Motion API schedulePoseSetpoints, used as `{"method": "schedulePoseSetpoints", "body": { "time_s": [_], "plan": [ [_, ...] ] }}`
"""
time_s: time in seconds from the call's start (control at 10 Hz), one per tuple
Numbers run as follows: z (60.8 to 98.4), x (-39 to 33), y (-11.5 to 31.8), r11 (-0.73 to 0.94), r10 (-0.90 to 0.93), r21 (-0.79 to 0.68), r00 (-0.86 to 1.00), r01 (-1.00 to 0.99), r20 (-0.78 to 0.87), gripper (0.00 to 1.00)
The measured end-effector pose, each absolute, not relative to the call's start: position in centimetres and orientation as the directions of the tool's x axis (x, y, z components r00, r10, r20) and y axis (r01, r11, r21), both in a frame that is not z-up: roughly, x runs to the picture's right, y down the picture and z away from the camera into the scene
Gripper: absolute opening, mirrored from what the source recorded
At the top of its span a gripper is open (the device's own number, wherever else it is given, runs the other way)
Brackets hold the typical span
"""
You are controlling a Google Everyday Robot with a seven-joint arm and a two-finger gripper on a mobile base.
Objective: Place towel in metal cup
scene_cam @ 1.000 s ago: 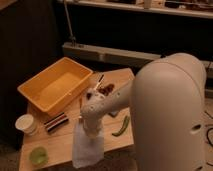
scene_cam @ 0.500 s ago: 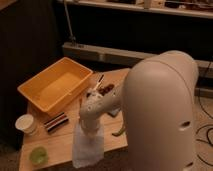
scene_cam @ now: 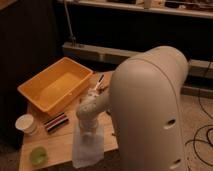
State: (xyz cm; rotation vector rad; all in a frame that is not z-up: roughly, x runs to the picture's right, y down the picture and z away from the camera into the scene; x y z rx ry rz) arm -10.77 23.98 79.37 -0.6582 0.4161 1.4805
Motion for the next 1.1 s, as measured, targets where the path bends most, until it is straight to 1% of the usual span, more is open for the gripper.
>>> {"method": "schedulePoseSetpoints", "body": {
  "time_s": [1.0,1.1],
  "plan": [
    [79.8,-12.1,25.5,0.01,0.789,-0.158,0.105,-0.987,-0.605,0.8],
    [79.8,-12.2,25.7,0.014,0.788,-0.156,0.107,-0.988,-0.607,0.78]
  ]
}}
